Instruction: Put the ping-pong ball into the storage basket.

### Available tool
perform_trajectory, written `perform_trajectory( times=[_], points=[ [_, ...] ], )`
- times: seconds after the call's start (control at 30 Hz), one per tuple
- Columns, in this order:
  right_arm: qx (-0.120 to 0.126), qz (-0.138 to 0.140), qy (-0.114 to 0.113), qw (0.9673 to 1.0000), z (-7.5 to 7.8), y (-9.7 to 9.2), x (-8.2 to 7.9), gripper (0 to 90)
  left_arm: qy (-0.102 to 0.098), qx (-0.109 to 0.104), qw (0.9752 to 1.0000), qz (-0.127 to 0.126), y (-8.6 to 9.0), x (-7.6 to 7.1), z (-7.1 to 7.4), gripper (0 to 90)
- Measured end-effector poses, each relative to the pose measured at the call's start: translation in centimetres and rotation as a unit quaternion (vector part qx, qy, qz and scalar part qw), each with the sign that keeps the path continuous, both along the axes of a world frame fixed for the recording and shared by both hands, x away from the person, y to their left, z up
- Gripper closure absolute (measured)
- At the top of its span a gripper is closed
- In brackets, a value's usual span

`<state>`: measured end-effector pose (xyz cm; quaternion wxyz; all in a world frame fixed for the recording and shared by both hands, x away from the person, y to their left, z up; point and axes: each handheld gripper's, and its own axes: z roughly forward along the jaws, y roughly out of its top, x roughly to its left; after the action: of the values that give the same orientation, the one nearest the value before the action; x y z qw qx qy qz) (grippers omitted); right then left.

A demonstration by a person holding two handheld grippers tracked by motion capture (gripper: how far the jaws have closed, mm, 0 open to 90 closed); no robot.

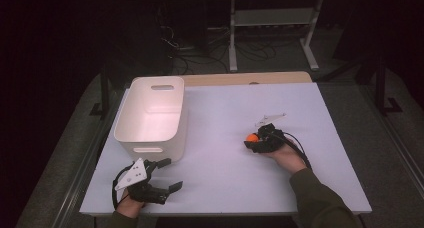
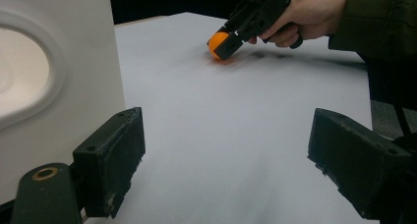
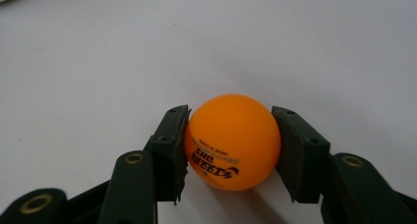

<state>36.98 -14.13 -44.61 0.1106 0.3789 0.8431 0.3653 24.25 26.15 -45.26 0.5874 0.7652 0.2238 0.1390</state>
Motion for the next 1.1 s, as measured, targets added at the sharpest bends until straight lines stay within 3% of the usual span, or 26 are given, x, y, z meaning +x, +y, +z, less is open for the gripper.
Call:
perform_trajectory(
  times=[1.1],
  points=[
    [0.013,0.034,0.001,0.9993,0.8,1.5,-0.8,49.5,0.0,0.001,1.0,0.0,0.0,0.0,0.0,14.0]
  ],
)
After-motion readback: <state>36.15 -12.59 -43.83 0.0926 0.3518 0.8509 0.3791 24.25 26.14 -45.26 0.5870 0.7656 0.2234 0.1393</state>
